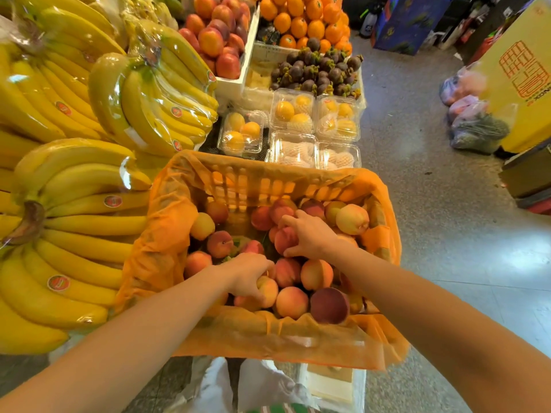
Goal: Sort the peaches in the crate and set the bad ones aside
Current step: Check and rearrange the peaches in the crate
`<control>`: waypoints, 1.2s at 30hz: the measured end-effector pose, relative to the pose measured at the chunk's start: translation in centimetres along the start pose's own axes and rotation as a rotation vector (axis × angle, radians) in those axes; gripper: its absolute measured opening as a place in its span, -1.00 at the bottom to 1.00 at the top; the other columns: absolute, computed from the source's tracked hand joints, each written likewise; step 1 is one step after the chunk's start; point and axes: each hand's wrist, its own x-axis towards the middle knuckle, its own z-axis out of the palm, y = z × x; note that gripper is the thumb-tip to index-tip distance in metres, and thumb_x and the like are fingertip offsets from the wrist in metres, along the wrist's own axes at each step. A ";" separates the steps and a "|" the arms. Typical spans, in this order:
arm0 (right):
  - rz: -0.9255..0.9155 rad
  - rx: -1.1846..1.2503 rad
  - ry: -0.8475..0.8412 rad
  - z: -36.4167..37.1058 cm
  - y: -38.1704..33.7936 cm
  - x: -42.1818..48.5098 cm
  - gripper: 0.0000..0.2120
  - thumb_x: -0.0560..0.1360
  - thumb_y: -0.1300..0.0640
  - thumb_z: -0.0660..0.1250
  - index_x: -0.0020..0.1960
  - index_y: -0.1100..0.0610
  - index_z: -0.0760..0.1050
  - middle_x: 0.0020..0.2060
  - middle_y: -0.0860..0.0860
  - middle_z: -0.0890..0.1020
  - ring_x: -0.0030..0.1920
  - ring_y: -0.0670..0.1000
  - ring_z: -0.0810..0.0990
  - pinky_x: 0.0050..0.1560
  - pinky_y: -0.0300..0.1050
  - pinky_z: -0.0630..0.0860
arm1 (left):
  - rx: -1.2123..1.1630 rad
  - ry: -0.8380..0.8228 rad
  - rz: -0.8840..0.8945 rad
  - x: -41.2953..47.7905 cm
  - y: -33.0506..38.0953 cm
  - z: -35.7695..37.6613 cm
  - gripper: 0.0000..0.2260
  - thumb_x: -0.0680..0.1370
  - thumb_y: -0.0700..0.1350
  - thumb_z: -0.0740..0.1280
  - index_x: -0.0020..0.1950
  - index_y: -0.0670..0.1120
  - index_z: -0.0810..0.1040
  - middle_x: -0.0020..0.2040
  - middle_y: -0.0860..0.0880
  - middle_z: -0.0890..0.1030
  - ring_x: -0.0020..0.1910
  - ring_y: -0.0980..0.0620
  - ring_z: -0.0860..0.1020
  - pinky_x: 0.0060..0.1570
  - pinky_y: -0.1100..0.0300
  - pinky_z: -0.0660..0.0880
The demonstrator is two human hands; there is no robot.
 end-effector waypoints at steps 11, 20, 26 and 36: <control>-0.036 0.258 0.073 -0.2 -0.7 0.8 -0.42 0.32 -0.17 0.50 0.26 -0.08 0.41 0.10 0.02 0.49 0.08 0.10 0.53 0.06 0.09 0.50 | 0.105 0.047 -0.230 -3.3 -2.2 -3.0 -0.53 0.36 0.13 0.44 0.14 -0.11 0.52 0.02 -0.06 0.56 -0.03 -0.06 0.52 -0.12 0.08 0.48; -0.044 0.110 0.129 1.3 -4.0 5.0 -0.41 0.42 -0.21 0.40 0.34 0.00 0.34 0.14 0.07 0.53 0.17 0.16 0.49 0.14 0.07 0.39 | 0.090 0.226 -0.407 -3.4 -3.4 -3.4 -0.77 0.54 -0.04 0.22 0.09 -0.18 0.44 0.10 -0.19 0.48 0.07 -0.20 0.49 -0.06 0.04 0.41; -0.054 -0.058 0.147 2.0 -5.5 6.7 -0.45 0.47 -0.13 0.37 0.38 0.03 0.33 0.21 0.09 0.51 0.28 0.17 0.40 0.29 0.08 0.22 | 0.072 0.235 -0.448 -2.8 -4.4 -3.5 -0.75 0.53 -0.05 0.29 0.10 -0.18 0.42 0.13 -0.19 0.47 0.09 -0.18 0.49 -0.12 0.12 0.32; -0.115 -0.115 0.104 2.2 -5.8 7.2 -0.41 0.48 -0.08 0.36 0.45 -0.01 0.29 0.30 0.06 0.48 0.33 0.15 0.37 0.25 0.09 0.19 | -0.042 0.284 -0.457 -2.3 -4.8 -4.0 -0.73 0.52 -0.08 0.31 0.11 -0.22 0.41 0.12 -0.20 0.49 0.08 -0.18 0.47 -0.10 0.08 0.34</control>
